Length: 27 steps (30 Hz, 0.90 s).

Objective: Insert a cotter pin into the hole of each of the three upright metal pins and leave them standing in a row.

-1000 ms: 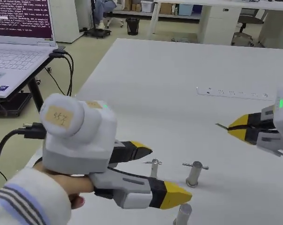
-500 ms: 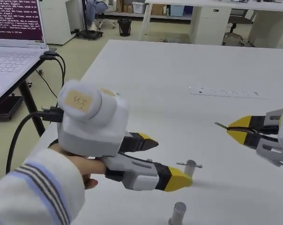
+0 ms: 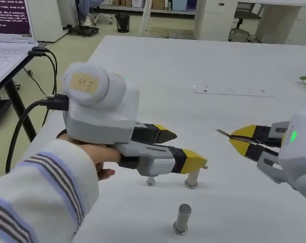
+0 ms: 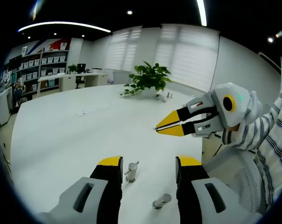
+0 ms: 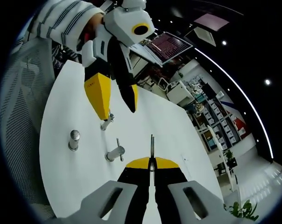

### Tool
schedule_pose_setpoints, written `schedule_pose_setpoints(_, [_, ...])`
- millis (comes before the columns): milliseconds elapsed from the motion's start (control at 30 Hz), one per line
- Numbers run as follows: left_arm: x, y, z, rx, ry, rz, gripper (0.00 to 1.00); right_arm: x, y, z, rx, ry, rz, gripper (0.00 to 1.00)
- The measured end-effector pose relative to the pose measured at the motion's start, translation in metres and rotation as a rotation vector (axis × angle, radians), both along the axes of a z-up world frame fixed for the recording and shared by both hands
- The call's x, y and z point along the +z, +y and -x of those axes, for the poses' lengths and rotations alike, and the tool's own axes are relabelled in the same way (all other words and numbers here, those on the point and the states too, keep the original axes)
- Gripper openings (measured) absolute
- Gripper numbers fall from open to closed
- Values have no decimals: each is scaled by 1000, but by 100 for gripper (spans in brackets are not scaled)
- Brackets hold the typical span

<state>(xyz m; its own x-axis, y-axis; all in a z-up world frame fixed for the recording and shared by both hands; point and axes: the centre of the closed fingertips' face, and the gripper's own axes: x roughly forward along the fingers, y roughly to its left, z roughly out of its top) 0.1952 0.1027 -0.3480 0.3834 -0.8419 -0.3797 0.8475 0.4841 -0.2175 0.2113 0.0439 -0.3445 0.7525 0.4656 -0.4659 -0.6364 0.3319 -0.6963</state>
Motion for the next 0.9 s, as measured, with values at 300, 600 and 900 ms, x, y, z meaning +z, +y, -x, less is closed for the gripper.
schedule_pose_setpoints(300, [4, -11, -3, -10, 21, 41, 30, -4, 10, 8, 2, -16, 2, 0])
schedule_pose_setpoints(600, [-1, -19, 0, -43, 40, 37, 18, -15, 28, 18, 35, -7, 20, 0])
schedule_pose_setpoints(900, [-8, -19, 2, -55, 57, 23, 9, -19, 33, 21, 43, 8, 14, 0])
